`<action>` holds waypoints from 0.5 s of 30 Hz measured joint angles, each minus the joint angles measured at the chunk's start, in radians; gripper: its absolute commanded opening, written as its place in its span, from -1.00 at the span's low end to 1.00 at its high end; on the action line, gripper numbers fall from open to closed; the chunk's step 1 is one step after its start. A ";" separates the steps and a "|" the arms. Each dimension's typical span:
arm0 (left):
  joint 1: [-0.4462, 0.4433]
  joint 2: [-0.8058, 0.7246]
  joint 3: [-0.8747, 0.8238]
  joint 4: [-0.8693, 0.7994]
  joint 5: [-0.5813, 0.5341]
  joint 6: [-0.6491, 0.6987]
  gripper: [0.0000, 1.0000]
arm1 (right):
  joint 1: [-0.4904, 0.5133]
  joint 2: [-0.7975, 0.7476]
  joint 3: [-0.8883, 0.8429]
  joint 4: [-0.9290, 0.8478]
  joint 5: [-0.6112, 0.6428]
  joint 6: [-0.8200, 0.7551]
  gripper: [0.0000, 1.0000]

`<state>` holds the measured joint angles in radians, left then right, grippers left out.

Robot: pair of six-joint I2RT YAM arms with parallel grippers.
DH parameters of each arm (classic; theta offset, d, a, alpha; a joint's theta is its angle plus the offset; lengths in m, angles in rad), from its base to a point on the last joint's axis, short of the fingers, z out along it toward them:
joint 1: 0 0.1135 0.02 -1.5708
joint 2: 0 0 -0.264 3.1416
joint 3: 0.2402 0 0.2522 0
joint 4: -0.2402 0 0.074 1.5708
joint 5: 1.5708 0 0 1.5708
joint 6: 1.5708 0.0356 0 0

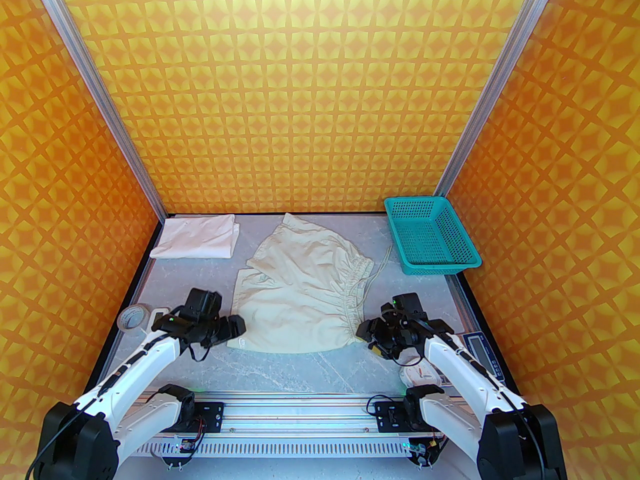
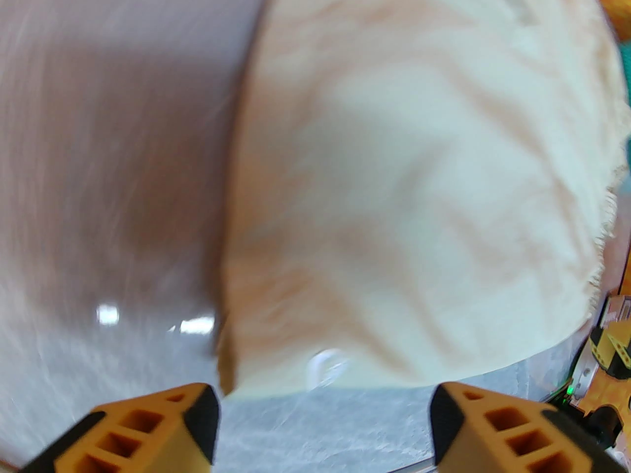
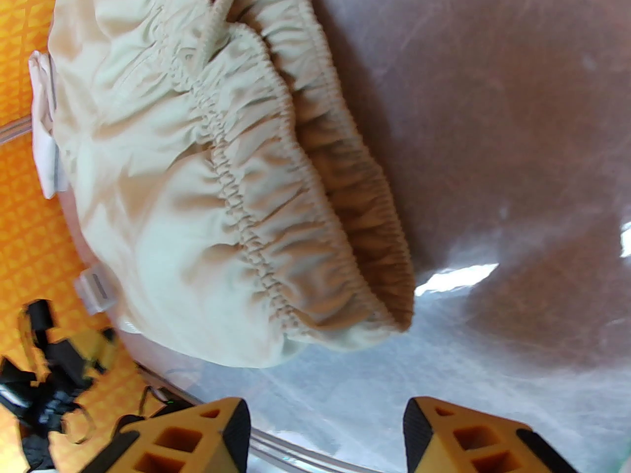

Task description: Fold and stack the mixed laundry pile

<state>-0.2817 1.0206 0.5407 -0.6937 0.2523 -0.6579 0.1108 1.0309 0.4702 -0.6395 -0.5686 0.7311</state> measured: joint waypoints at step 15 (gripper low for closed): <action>-0.003 0.049 -0.104 0.075 0.010 -0.158 0.22 | -0.001 0.144 -0.045 0.219 -0.034 0.097 -0.06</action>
<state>-0.2848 1.0695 0.4366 -0.6186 0.2626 -0.8154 0.1097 1.1748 0.4252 -0.4206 -0.6025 0.8284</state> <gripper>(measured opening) 0.652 0.487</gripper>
